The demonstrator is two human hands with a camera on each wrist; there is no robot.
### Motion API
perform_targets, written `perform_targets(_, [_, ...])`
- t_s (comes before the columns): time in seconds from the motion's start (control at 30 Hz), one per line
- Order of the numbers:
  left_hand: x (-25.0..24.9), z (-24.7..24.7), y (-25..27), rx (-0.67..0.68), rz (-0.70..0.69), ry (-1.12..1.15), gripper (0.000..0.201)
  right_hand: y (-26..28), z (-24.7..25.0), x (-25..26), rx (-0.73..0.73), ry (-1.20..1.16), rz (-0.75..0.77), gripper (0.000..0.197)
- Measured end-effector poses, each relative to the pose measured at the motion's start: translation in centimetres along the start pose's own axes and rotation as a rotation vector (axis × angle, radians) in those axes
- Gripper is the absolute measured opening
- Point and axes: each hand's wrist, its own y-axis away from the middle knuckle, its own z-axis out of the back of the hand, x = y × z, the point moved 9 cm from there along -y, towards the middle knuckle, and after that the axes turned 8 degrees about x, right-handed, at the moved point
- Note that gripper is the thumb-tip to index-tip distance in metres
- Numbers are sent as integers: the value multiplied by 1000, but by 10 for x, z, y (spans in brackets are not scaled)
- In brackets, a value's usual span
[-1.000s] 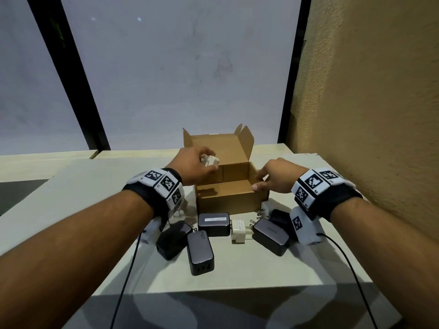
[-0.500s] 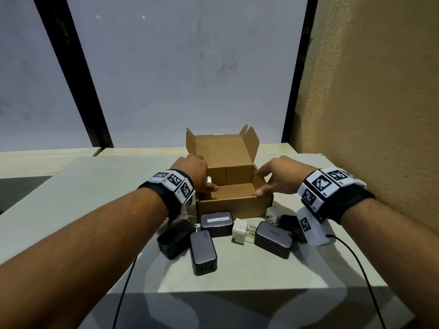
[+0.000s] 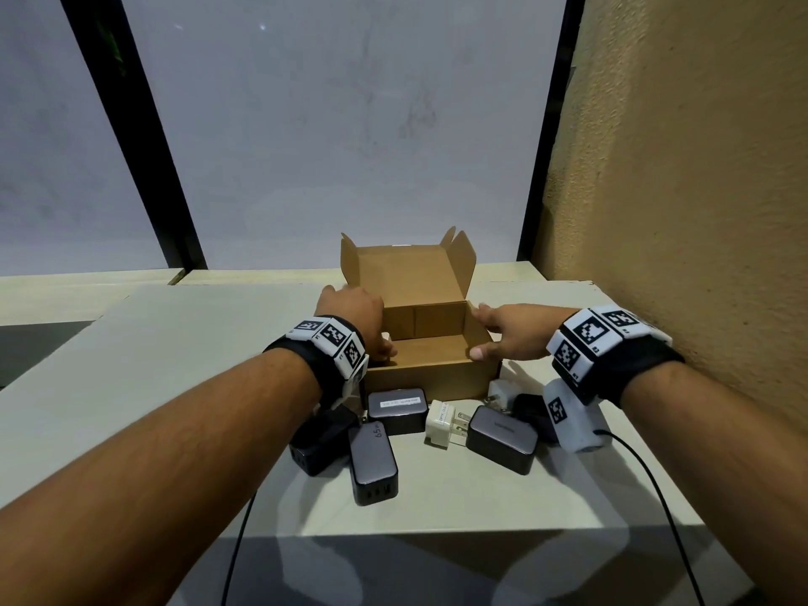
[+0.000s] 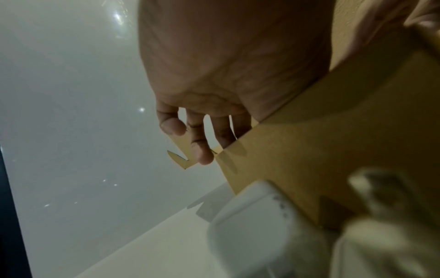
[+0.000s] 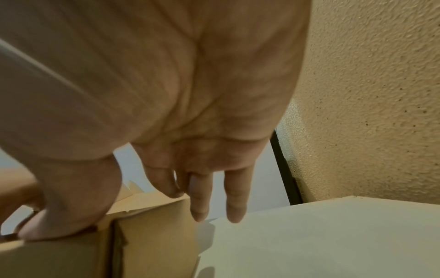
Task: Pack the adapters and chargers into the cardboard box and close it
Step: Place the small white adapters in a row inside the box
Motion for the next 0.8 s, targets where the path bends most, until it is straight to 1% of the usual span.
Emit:
perform_targets(0.13, [-2, 4, 0, -36, -32, -6, 53, 2, -4, -4, 13, -36, -20, 77])
perform_targets(0.23, [-3, 3, -2, -54, -102, 42, 37, 5, -4, 1, 24, -49, 14, 75])
perform_targets(0.3, [-4, 1, -3, -47, -125, 60, 29, 6, -2, 4, 9, -60, 25, 76])
perform_targets(0.4, [-5, 1, -3, -36, -113, 42, 29, 4, 1, 4, -13, -65, 13, 81])
perform_targets(0.5, [-3, 3, -2, -52, -83, 26, 30, 2, 0, 4, -19, -56, 5, 85])
perform_targets(0.67, [-4, 7, 3, -67, -55, 32, 20, 3, 0, 3, -43, -58, 3, 86])
perform_targets(0.8, [-1, 7, 3, -57, -40, 71, 25, 1, -1, 2, -47, -61, -3, 87])
